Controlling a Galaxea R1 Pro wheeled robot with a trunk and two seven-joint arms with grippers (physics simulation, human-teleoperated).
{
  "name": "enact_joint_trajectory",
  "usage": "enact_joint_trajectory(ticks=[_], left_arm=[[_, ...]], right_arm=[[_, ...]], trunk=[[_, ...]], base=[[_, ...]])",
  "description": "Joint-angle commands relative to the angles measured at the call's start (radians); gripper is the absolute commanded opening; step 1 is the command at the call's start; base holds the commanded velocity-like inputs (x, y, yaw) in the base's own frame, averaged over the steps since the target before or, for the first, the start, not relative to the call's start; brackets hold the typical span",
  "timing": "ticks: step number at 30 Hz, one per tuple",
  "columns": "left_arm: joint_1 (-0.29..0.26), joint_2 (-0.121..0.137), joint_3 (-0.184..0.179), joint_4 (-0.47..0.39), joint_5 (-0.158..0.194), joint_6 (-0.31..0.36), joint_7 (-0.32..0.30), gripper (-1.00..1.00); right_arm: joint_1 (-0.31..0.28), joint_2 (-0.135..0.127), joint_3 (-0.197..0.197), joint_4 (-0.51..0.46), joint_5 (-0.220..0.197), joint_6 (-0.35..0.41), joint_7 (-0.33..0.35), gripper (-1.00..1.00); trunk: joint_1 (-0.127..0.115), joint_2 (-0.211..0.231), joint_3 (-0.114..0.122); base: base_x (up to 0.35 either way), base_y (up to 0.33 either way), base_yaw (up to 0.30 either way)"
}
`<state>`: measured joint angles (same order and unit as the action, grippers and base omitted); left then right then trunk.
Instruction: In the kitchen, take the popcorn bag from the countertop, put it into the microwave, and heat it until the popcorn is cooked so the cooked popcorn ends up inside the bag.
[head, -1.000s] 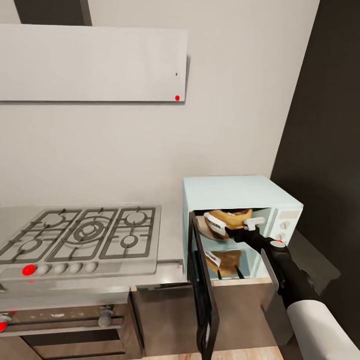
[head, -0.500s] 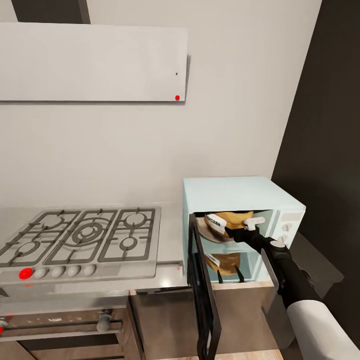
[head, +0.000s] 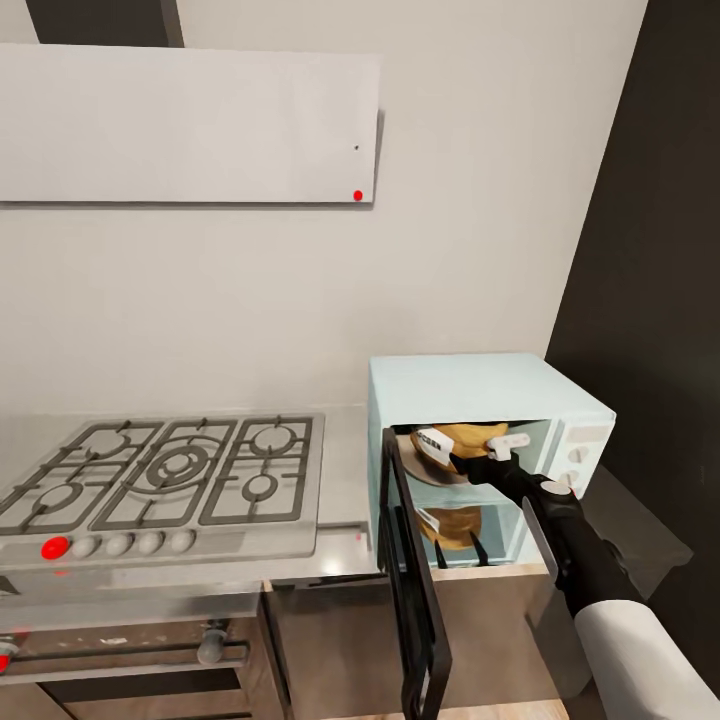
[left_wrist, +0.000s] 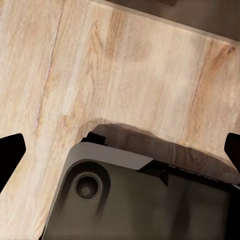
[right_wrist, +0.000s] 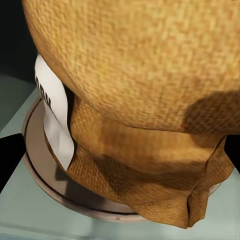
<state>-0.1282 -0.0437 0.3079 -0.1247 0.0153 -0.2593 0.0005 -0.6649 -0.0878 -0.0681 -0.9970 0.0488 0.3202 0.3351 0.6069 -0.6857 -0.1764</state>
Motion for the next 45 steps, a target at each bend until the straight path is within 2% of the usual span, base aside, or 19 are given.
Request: enact_joint_trajectory(ticks=[1,9,26,41,45], left_arm=[[-0.001,0.0,0.002,0.0,0.002,-0.003,0.0,1.0],[-0.001,0.0,0.001,0.0,0.001,-0.003,-0.001,1.0],[-0.001,0.0,0.002,0.0,0.002,-0.003,-0.001,1.0],[-0.001,-0.001,0.002,0.0,0.002,-0.003,0.001,1.0],[-0.001,-0.001,0.002,0.0,0.002,-0.003,0.001,1.0]], right_arm=[[-0.001,0.0,-0.002,-0.001,0.005,0.005,0.007,1.0],[0.0,0.0,-0.002,-0.002,0.005,0.005,0.007,1.0],[0.001,0.0,-0.002,-0.003,0.005,0.005,0.009,1.0],[0.002,-0.001,0.0,-0.016,0.005,0.003,0.012,1.0],[0.035,0.0,0.002,-0.098,0.005,0.001,0.013,1.0]], trunk=[[0.0,-0.001,-0.002],[0.0,-0.001,-0.002],[0.0,-0.001,-0.002],[0.0,-0.001,-0.002],[0.0,-0.001,-0.002]], base=[[0.0,0.0,0.0],[0.116,0.062,0.0],[-0.013,0.002,0.0],[-0.314,0.0,0.0],[-0.342,0.0,0.0]])
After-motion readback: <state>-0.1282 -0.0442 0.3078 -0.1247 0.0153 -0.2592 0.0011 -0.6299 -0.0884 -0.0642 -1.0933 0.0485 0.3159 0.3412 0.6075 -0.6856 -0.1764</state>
